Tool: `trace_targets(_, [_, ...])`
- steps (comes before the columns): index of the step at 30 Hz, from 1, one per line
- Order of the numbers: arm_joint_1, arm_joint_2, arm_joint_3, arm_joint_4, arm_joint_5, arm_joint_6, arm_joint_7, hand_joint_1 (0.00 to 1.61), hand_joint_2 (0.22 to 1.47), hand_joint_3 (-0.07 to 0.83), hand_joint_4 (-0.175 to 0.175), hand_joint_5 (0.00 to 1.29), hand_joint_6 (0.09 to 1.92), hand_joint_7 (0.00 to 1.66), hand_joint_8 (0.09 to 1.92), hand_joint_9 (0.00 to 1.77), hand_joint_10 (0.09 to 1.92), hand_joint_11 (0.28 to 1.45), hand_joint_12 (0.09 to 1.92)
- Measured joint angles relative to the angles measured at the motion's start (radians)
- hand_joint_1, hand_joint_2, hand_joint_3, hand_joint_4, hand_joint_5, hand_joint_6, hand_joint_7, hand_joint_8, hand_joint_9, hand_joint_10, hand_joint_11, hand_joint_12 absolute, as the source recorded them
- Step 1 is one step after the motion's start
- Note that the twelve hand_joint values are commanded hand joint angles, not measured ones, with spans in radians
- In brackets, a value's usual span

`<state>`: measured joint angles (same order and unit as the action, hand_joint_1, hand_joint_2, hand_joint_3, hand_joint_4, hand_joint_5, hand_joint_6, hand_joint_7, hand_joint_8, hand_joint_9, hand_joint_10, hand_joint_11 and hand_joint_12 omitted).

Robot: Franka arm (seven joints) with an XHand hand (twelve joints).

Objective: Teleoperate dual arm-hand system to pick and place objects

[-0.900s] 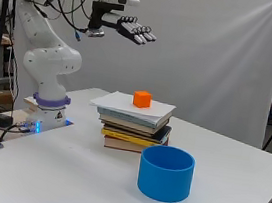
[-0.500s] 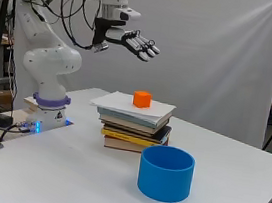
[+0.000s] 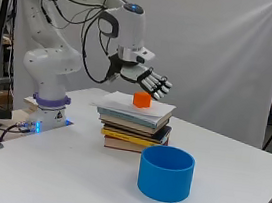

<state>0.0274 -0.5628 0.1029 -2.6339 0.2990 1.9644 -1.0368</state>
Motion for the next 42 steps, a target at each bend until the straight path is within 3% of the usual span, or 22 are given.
trace_targets(7, [0.004, 0.029, 0.039, -0.007, -0.004, 0.063, 0.120, 0.36, 0.98, 0.001, 0.033, 0.22, 0.09, 0.30, 0.09, 0.43, 0.09, 0.50, 0.09])
trace_targets(13, [0.009, -0.045, 0.042, -0.149, 0.009, 0.238, -0.004, 0.33, 0.99, 0.002, 0.028, 0.23, 0.09, 0.30, 0.09, 0.43, 0.09, 0.50, 0.09])
trace_targets(14, [0.010, -0.058, 0.041, -0.168, 0.010, 0.264, -0.023, 0.35, 1.02, 0.004, 0.048, 0.34, 0.09, 0.40, 0.09, 0.50, 0.09, 0.53, 0.09])
trace_targets(15, [0.011, -0.071, 0.039, -0.188, 0.012, 0.282, -0.046, 0.70, 1.09, 0.000, 0.019, 0.51, 0.50, 0.53, 0.51, 0.64, 0.43, 0.64, 0.09])
trace_targets(16, [0.013, -0.080, 0.037, -0.203, 0.016, 0.289, -0.064, 0.91, 1.18, 0.002, -0.025, 0.60, 0.87, 0.60, 1.04, 0.73, 1.03, 0.65, 0.58])
trace_targets(17, [0.014, -0.085, 0.032, -0.216, 0.023, 0.291, -0.080, 1.03, 1.24, 0.002, -0.075, 0.64, 1.09, 0.64, 1.38, 0.81, 1.44, 0.66, 1.07])
trace_targets(18, [0.015, -0.087, 0.023, -0.221, 0.037, 0.295, -0.099, 1.09, 1.27, 0.002, -0.100, 0.64, 1.22, 0.66, 1.56, 0.83, 1.68, 0.64, 1.37])
trace_targets(19, [0.017, -0.085, 0.009, -0.223, 0.054, 0.297, -0.127, 1.10, 1.30, 0.002, -0.080, 0.62, 1.31, 0.67, 1.63, 0.80, 1.78, 0.60, 1.49])
trace_targets(20, [0.018, -0.082, -0.007, -0.223, 0.071, 0.299, -0.165, 0.99, 1.31, 0.001, 0.015, 0.60, 1.43, 0.60, 1.48, 0.74, 1.66, 0.56, 1.36])
trace_targets(21, [0.020, -0.081, -0.021, -0.224, 0.083, 0.301, -0.210, 0.88, 1.33, 0.002, 0.088, 0.57, 1.53, 0.53, 1.42, 0.67, 1.53, 0.57, 1.05])
trace_targets(22, [0.021, -0.081, -0.030, -0.222, 0.090, 0.302, -0.258, 0.80, 1.35, 0.002, 0.132, 0.54, 1.60, 0.45, 1.51, 0.61, 1.51, 0.59, 0.79])
trace_targets(23, [0.022, -0.082, -0.033, -0.219, 0.092, 0.303, -0.300, 0.78, 1.35, -0.001, 0.154, 0.54, 1.61, 0.44, 1.43, 0.58, 1.38, 0.61, 0.57])
trace_targets(24, [0.023, -0.087, -0.032, -0.216, 0.093, 0.306, -0.339, 0.72, 1.29, -0.015, 0.153, 0.49, 1.40, 0.46, 1.27, 0.59, 1.20, 0.64, 0.39])
trace_targets(25, [0.024, -0.093, -0.027, -0.213, 0.092, 0.309, -0.362, 0.64, 1.23, -0.020, 0.117, 0.44, 0.98, 0.47, 0.88, 0.59, 0.86, 0.63, 0.23])
trace_targets(26, [0.025, -0.099, -0.020, -0.208, 0.091, 0.309, -0.368, 0.50, 1.12, -0.024, 0.101, 0.31, 0.58, 0.35, 0.51, 0.46, 0.52, 0.57, 0.13])
trace_targets(27, [0.024, -0.103, -0.012, -0.199, 0.088, 0.306, -0.355, 0.37, 1.02, -0.022, 0.099, 0.17, 0.30, 0.21, 0.27, 0.34, 0.29, 0.51, 0.09])
trace_targets(28, [0.024, -0.103, -0.005, -0.187, 0.083, 0.297, -0.324, 0.28, 0.96, -0.015, 0.101, 0.11, 0.15, 0.16, 0.14, 0.30, 0.16, 0.49, 0.09])
trace_targets(31, [0.020, -0.110, 0.020, -0.150, 0.065, 0.269, -0.170, 0.19, 0.90, -0.002, 0.093, 0.12, 0.09, 0.19, 0.09, 0.31, 0.09, 0.47, 0.09])
trace_targets(36, [-0.011, -0.148, 0.009, -0.117, -0.072, 0.214, 0.092, 0.21, 0.89, 0.000, 0.085, 0.20, 0.09, 0.23, 0.09, 0.33, 0.09, 0.46, 0.09])
trace_targets(42, [-0.063, -0.194, -0.123, -0.130, -0.236, 0.160, 0.167, 0.29, 0.91, 0.003, 0.086, 0.24, 0.09, 0.22, 0.09, 0.33, 0.09, 0.45, 0.09])
